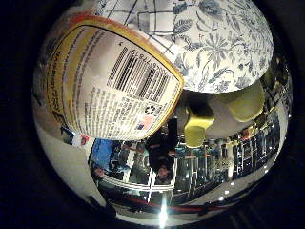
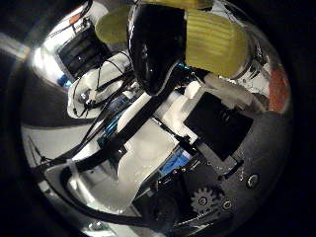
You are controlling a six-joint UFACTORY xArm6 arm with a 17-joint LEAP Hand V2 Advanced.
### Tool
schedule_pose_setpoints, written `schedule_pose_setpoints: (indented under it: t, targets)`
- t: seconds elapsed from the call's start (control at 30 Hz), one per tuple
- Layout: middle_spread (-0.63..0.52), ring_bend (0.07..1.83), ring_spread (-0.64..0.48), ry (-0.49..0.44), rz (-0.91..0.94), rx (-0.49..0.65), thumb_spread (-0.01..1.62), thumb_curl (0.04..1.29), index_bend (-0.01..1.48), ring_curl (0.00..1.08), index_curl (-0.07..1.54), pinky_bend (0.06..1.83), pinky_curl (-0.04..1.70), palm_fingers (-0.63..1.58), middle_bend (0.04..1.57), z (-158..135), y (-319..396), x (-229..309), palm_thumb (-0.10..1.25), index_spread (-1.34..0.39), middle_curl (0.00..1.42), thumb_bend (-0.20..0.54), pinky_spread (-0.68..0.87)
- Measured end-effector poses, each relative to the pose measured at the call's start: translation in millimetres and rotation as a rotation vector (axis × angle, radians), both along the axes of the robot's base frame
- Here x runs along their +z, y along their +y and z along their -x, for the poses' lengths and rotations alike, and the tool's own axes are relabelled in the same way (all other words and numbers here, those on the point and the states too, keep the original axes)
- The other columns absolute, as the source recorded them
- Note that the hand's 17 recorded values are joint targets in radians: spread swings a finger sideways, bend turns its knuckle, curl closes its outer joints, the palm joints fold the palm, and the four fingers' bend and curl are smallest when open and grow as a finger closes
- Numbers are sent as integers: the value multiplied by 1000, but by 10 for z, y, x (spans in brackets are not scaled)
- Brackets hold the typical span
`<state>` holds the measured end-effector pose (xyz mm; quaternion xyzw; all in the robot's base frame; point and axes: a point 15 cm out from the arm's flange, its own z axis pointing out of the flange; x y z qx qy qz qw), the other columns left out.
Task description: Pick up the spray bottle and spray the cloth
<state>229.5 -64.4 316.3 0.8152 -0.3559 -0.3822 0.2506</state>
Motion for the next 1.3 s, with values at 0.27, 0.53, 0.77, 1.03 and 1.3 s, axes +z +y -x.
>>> schedule_pose_setpoints:
  t: [0.27, 0.53, 0.77, 1.03, 1.3]
  targets:
    - [-86, 1449, -163, -10, -5, -2, 925, 711, 1130, 561, 681, 1074, 1070, 1216, 1348, -13, 17, -54, 992, -208, 580, -17, -245]
    - [-85, 1449, -157, -65, -163, -44, 918, 711, 1128, 561, 683, 1074, 1070, 1216, 1344, 20, 405, 51, 1007, -210, 578, -16, -247]
    - [-85, 1449, -153, -170, -453, -103, 902, 719, 1125, 561, 685, 1071, 1071, 1219, 1342, -41, 1194, 324, 1028, -210, 576, -16, -248]
    - [-85, 1446, -152, -293, -787, -229, 869, 737, 1123, 558, 686, 1070, 1071, 1220, 1345, -371, 2096, 721, 1049, -211, 575, -16, -249]
    - [-85, 1451, -150, -465, -1036, -428, 839, 754, 1121, 557, 688, 1073, 1075, 1222, 1341, -1006, 2674, 1028, 1055, -206, 574, -18, -241]
